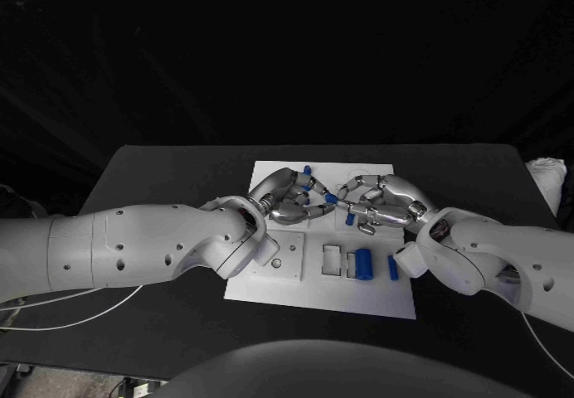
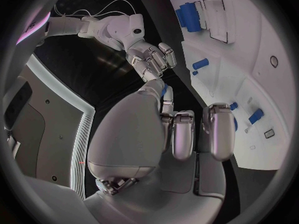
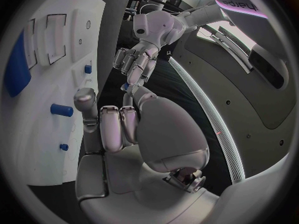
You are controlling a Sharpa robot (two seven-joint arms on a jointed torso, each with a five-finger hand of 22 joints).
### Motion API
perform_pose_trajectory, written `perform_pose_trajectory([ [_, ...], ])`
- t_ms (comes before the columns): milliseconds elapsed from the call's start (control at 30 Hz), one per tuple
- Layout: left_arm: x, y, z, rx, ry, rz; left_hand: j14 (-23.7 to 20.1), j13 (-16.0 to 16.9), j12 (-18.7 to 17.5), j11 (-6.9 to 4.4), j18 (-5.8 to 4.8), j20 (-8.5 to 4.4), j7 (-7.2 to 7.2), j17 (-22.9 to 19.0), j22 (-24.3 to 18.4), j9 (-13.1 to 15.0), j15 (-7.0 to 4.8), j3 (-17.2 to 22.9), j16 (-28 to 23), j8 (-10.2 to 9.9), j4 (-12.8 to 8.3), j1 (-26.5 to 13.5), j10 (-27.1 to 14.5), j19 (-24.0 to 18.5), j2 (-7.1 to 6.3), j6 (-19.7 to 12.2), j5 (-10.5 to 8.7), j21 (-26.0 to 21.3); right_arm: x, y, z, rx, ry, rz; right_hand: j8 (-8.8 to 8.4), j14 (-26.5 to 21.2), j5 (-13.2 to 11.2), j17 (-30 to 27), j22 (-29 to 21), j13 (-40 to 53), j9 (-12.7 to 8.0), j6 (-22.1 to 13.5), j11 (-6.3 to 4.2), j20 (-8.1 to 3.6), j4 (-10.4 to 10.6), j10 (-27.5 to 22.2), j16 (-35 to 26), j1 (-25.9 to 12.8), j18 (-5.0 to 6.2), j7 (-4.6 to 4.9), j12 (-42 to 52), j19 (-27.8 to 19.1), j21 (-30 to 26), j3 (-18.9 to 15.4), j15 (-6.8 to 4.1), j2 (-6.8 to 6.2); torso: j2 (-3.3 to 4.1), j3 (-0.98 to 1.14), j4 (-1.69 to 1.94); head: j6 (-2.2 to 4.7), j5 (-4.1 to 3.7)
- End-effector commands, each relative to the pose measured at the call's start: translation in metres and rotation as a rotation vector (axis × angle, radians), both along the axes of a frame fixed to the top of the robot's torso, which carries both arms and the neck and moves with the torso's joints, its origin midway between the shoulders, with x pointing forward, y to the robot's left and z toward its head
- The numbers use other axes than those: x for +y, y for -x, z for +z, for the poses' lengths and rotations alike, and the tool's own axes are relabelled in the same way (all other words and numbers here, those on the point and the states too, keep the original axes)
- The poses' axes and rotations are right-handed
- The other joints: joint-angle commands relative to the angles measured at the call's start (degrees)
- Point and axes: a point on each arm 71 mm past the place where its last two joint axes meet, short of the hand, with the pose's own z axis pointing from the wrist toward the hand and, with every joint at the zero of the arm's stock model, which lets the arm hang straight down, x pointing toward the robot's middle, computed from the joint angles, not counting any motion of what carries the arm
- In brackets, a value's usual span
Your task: Assemble the parts on the task board
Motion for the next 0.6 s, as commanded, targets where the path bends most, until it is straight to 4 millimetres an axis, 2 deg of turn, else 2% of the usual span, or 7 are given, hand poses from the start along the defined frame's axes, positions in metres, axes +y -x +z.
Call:
perform_pose_trajectory([
  [33, -0.0033, 0.0013, 0.0031, -0.037, 0.004, -0.05, 6.0, 15.1, 0.1, 0.66, 0.17, 0.54, 0.75, 15.1, 13.1, -1.2, 0.67, -0.7, 0.1, -1.0, 0.0, 0.3, 6.1, 1.6, -0.07, -0.2, -0.27, -0.4, 0.0007, 0.0012, -0.002, 0.019, 0.003, 0.019, 0.27, -0.3, 0.2, 3.3, 5.5, -0.7, -0.1, 0.4, 0.04, 0.04, -0.1, -0.6, -0.3, 0.2, -0.31, 0.07, -0.4, -0.5, -0.2, 0.4, 0.01, -0.05, 0.01, 0.0, -0.02, 0.0, 0.18],
  [267, -0.0007, 0.0002, 0.0012, -0.026, -0.014, -0.06, 6.0, 15.1, 0.1, 0.94, 0.3, 0.79, 1.06, 15.1, 12.9, -2.2, 0.93, -1.2, 0.1, -1.8, 0.0, 0.6, 6.1, 1.3, -0.07, -0.4, -0.25, -0.9, -0.0007, 0.0008, -0.0024, 0.022, 0.003, 0.017, 0.3, -0.4, 0.2, 3.2, 5.5, -0.8, 0.0, 0.4, 0.04, 0.05, -0.1, -0.6, -0.4, 0.2, -0.3, 0.07, -0.5, -0.5, -0.3, 0.4, 0.03, -0.1, 0.05, 0.0, -0.04, 0.0, 0.19],
  [600, 0.0009, 0.0004, -0.0019, 0.003, -0.039, -0.082, 6.0, 15.1, 0.1, 1.61, 0.48, 1.41, 1.8, 15.1, 12.7, -4.7, 1.54, -2.7, 0.1, -4.0, 0.3, -0.1, 6.1, 0.7, -0.08, -0.9, -0.24, -1.6, -0.0029, -0.0004, -0.0028, 0.021, 0.001, 0.011, 0.33, -0.5, 0.1, 3.1, 5.5, -0.8, 0.0, 0.4, 0.06, 0.07, 0.0, -0.7, -0.4, 0.2, -0.3, 0.07, -0.5, -0.6, -0.4, 0.5, 0.06, -0.16, 0.0, 0.01, -0.06, 0.0, 0.14],
])
